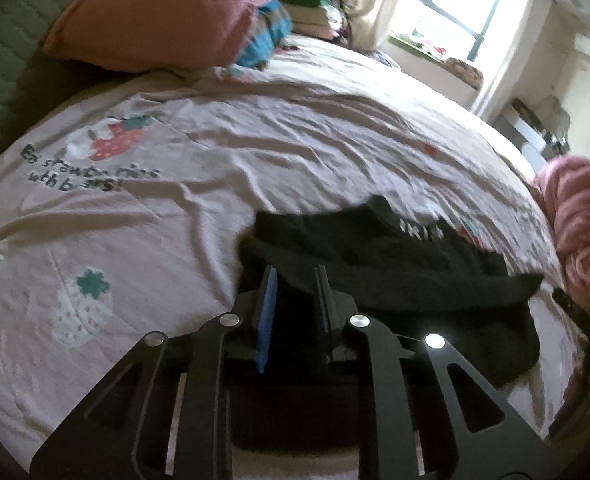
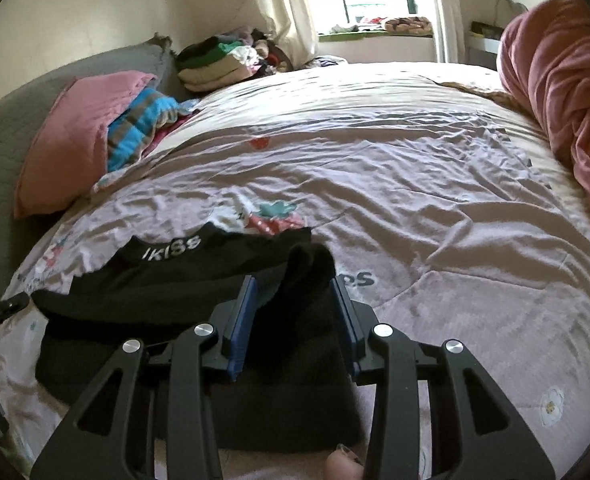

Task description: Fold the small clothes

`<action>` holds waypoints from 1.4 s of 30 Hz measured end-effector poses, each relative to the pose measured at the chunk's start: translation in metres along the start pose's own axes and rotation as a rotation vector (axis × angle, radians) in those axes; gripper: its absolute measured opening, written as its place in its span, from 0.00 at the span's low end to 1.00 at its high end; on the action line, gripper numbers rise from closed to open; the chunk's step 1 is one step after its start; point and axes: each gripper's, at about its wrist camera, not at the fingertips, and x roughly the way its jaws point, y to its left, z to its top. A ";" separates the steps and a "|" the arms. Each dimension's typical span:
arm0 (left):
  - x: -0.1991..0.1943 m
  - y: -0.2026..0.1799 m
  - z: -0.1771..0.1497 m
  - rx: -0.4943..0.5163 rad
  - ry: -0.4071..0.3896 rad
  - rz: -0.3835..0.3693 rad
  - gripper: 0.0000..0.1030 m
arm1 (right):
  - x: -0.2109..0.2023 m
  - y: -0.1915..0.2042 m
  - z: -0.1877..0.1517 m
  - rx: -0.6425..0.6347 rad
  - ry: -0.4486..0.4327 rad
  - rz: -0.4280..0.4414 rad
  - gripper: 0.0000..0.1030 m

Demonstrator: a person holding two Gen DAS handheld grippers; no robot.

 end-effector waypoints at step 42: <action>0.064 0.040 0.013 0.025 0.043 0.123 0.31 | 0.118 0.021 0.027 -0.124 0.120 -0.122 0.29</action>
